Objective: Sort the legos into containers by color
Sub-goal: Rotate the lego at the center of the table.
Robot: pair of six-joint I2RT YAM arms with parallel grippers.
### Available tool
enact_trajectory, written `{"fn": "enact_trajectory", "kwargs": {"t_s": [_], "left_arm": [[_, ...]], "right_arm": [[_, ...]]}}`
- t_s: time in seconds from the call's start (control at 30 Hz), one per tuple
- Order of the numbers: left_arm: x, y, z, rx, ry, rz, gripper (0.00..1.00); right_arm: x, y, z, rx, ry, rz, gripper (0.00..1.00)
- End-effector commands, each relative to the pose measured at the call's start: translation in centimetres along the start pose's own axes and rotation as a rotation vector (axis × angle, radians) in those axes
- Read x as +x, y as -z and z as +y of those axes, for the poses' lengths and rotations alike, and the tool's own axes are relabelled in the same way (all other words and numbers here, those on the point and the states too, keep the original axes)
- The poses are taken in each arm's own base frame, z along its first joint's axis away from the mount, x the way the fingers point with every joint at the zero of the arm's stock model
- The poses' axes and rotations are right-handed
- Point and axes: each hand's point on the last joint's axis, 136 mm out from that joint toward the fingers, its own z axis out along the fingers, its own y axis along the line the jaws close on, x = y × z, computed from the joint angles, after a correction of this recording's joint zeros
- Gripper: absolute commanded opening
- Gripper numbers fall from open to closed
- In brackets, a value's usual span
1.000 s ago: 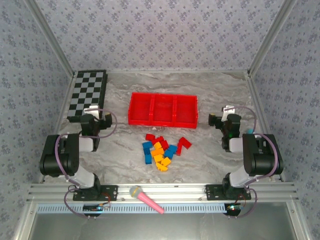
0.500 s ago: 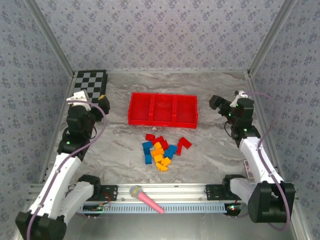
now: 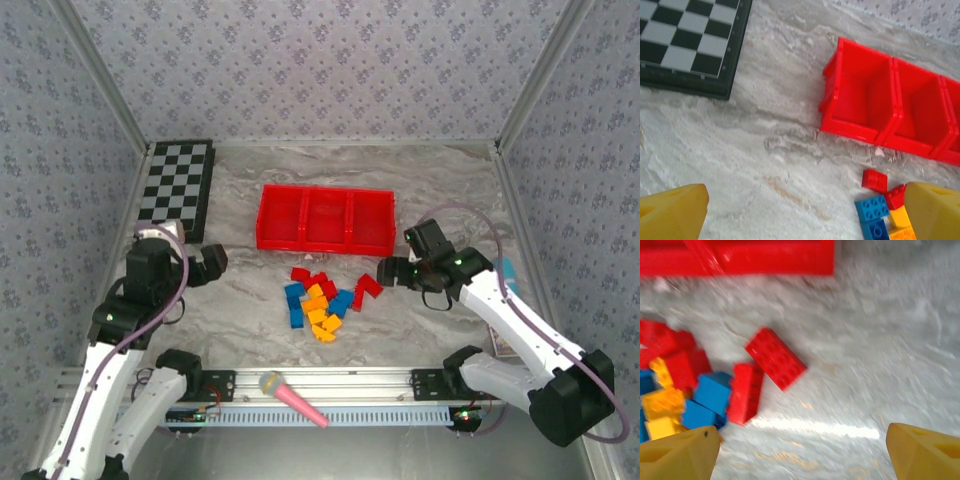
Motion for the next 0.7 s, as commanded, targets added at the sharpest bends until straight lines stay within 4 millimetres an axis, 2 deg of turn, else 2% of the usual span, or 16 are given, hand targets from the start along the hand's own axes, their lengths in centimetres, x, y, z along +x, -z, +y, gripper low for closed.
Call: {"fn": "enact_trajectory", "kwargs": {"t_s": [0.0, 0.3, 0.67], "left_arm": [[2.3, -0.2, 1.2, -0.042, 0.036, 0.062, 1.0], [2.0, -0.1, 1.3, -0.043, 0.027, 0.034, 1.0], [1.7, 0.2, 1.7, -0.056, 0.035, 0.002, 1.0]], "right_arm": [[2.7, -0.7, -1.8, 0.121, 0.055, 0.13, 0.87], [3.9, -5.1, -1.8, 0.228, 0.102, 0.276, 0.94], [2.8, -8.3, -0.4, 0.259, 0.194, 0.332, 0.9]]}}
